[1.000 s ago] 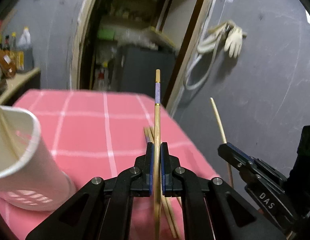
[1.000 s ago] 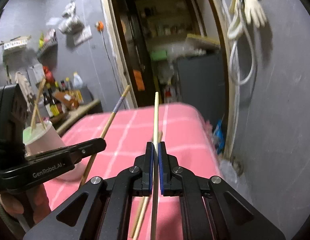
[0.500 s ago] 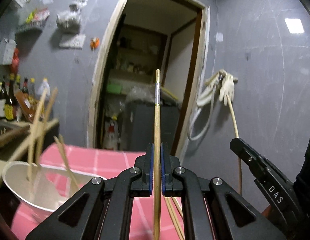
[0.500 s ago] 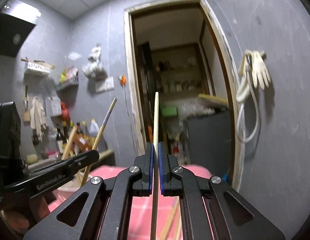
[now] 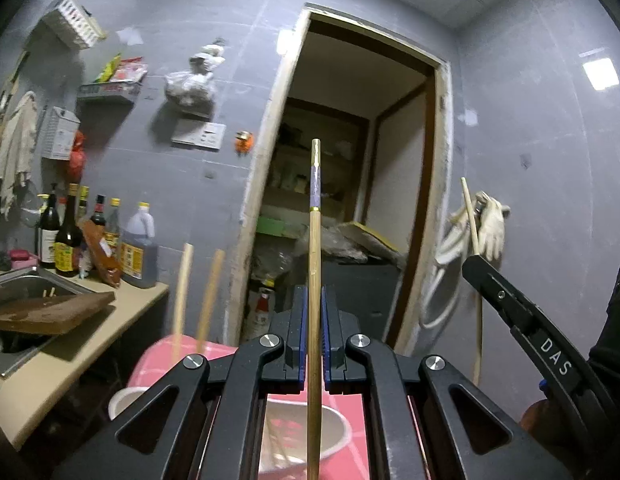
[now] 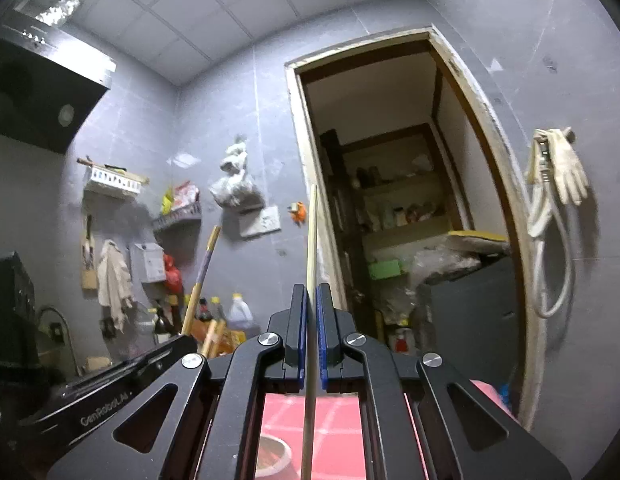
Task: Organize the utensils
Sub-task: 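Lift both held chopsticks upright above the white holder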
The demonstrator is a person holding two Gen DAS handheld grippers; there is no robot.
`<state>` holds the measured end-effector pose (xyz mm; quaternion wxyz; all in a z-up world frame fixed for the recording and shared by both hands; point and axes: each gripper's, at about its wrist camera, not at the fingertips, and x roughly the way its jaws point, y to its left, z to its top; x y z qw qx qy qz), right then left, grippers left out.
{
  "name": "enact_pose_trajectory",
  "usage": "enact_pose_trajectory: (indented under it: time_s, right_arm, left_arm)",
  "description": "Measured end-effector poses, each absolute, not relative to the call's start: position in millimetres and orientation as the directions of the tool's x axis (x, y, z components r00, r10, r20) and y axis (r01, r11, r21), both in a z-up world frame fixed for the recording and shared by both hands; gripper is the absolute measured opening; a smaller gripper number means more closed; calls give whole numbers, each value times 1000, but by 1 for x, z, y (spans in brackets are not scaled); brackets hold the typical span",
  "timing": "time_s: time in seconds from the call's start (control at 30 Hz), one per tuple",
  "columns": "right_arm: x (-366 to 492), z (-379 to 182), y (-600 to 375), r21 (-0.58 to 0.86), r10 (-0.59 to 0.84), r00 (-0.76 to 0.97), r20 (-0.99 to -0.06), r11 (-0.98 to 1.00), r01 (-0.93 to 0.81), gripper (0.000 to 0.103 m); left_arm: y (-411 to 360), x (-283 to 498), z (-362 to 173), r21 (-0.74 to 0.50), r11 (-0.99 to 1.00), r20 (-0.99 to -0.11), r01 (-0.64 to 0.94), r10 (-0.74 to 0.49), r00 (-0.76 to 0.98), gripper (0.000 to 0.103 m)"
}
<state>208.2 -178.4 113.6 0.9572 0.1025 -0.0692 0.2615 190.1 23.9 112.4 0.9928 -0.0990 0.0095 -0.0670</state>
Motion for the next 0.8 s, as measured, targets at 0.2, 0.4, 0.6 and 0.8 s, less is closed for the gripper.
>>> enact_pose_trajectory:
  time_s: [0.2, 0.4, 0.6, 0.8]
  right_arm:
    - [223, 113, -150, 180, 547, 807, 223, 791, -585, 3]
    - [237, 106, -132, 187, 573, 790, 218, 770, -610, 3]
    - [252, 90, -120, 194, 587, 790, 176, 766, -612, 3]
    - [262, 74, -114, 205, 576, 805, 145, 778, -594, 3]
  left_arm:
    - [73, 194, 115, -249, 965, 31, 88, -83, 996, 4]
    - [113, 201, 109, -310, 950, 49, 45, -31, 998, 4]
    - [138, 212, 98, -360, 933, 53, 8, 12, 999, 4]
    - [144, 222, 82, -396, 918, 43, -19, 39, 998, 4]
